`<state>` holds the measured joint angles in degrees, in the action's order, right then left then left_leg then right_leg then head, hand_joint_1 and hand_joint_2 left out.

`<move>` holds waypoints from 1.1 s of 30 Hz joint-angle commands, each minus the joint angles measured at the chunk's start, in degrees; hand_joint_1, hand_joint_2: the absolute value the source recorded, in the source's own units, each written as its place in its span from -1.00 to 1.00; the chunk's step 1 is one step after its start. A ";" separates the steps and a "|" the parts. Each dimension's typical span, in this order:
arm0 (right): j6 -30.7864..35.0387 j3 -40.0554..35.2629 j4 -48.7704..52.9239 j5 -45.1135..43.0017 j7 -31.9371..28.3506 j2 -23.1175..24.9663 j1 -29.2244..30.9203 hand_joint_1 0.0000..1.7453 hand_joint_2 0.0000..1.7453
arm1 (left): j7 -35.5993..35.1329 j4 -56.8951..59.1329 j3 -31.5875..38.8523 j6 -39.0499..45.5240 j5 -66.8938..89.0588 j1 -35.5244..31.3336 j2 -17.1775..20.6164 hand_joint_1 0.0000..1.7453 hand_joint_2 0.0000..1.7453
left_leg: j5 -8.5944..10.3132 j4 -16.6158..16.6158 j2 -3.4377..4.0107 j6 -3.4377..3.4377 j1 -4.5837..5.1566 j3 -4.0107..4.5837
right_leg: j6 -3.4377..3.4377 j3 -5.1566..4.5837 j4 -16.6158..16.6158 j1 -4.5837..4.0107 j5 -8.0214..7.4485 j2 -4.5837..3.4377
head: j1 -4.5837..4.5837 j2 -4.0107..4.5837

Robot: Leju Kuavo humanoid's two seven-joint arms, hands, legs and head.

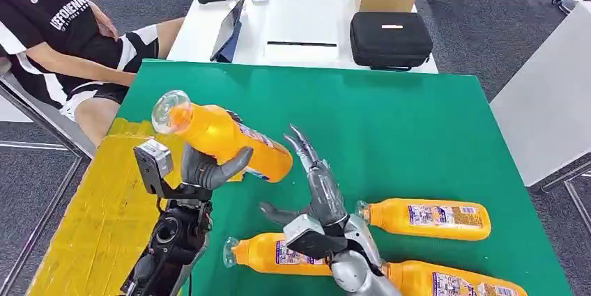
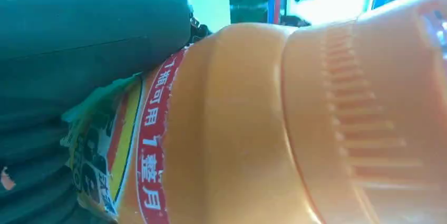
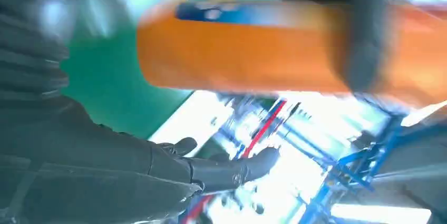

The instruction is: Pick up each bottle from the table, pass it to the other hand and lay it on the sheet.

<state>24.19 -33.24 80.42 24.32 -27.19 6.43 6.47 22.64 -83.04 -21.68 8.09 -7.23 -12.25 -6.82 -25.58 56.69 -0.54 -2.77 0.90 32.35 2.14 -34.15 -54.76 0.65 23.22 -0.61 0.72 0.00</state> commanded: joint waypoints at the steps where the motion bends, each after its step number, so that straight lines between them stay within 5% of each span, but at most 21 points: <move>1: -4.15 3.11 15.53 -14.21 -0.51 -4.26 -1.04 -1.00 1.00 | 0.75 0.76 6.00 5.80 6.41 -3.54 0.79 1.00 1.00 | -0.18 0.13 0.01 0.23 -0.08 -0.17 | -0.08 0.20 -0.10 -0.08 0.17 0.10 | -0.02 0.00; 6: -2.88 2.62 14.86 -13.85 -1.11 -4.03 -1.50 -1.00 1.00 | 1.63 0.31 7.01 14.75 20.68 -3.43 1.26 1.00 1.00 | -0.07 0.02 -0.02 0.17 -0.07 -0.15 | -0.06 0.18 0.02 -0.07 0.06 0.10 | 0.00 0.00; 9: 0.24 2.36 15.70 -10.49 -1.09 -4.29 -2.02 -1.00 1.00 | -7.09 2.76 8.40 31.42 59.91 -4.59 2.99 1.00 1.00 | -0.16 0.04 0.08 0.26 -0.11 -0.28 | -0.11 0.28 0.00 -0.12 0.13 0.03 | -0.02 0.00; 12: 1.40 2.47 16.47 -6.98 0.77 -4.12 -2.07 -1.00 1.00 | -19.02 3.65 14.39 31.91 93.33 -5.08 3.74 1.00 1.00 | -0.10 -0.01 0.11 0.19 -0.07 -0.22 | -0.08 0.19 0.01 -0.08 0.07 -0.01 | 0.00 0.00; 13: 1.59 2.60 16.72 -6.41 1.20 -4.19 -2.05 -1.00 1.00 | -22.84 4.94 12.64 30.84 97.23 -6.13 7.96 1.00 1.00 | -0.04 -0.02 0.09 0.13 -0.05 -0.12 | -0.05 0.09 0.01 -0.05 0.02 -0.02 | 0.00 0.00; 14: 1.58 3.09 17.21 -6.06 2.04 -4.61 -1.95 -1.00 1.00 | -37.63 5.85 -0.69 26.36 97.23 -10.44 19.97 1.00 1.00 | -0.10 -0.02 0.14 0.20 -0.08 -0.27 | -0.09 0.23 0.01 -0.08 0.07 -0.05 | 0.00 0.00; 17: 0.42 5.09 17.90 -6.21 2.68 -4.93 -2.36 -1.00 1.00 | -52.23 11.56 -18.51 15.32 97.23 -17.56 29.28 1.00 1.00 | -0.01 0.03 -0.21 0.24 -0.12 -0.14 | -0.12 0.20 -0.04 -0.12 0.09 0.30 | -0.07 0.00; 22: -2.34 7.81 19.27 -5.22 2.40 -3.75 -3.95 -1.00 1.00 | -47.47 19.16 -17.85 8.48 97.23 -16.92 29.06 1.00 1.00 | 0.05 -0.08 -0.03 0.32 -0.13 -0.33 | -0.28 0.23 0.03 -0.16 0.02 0.18 | -0.04 0.00; 33: -4.11 9.54 19.99 -4.18 3.33 -2.88 -4.41 -1.00 1.00 | -33.38 29.85 -6.52 11.50 97.23 -14.14 24.70 1.00 1.00 | 0.06 -0.04 0.26 0.43 -0.16 -0.22 | -0.27 0.12 -0.05 -0.14 -0.04 -0.18 | -0.02 0.00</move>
<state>20.85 -26.10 100.39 20.17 -24.65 2.93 1.52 -13.65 -64.30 -30.84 18.21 89.99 -24.47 18.84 -25.43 56.68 -0.34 -2.53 0.82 32.39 1.94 -34.29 -54.85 0.59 23.11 -0.80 0.70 0.00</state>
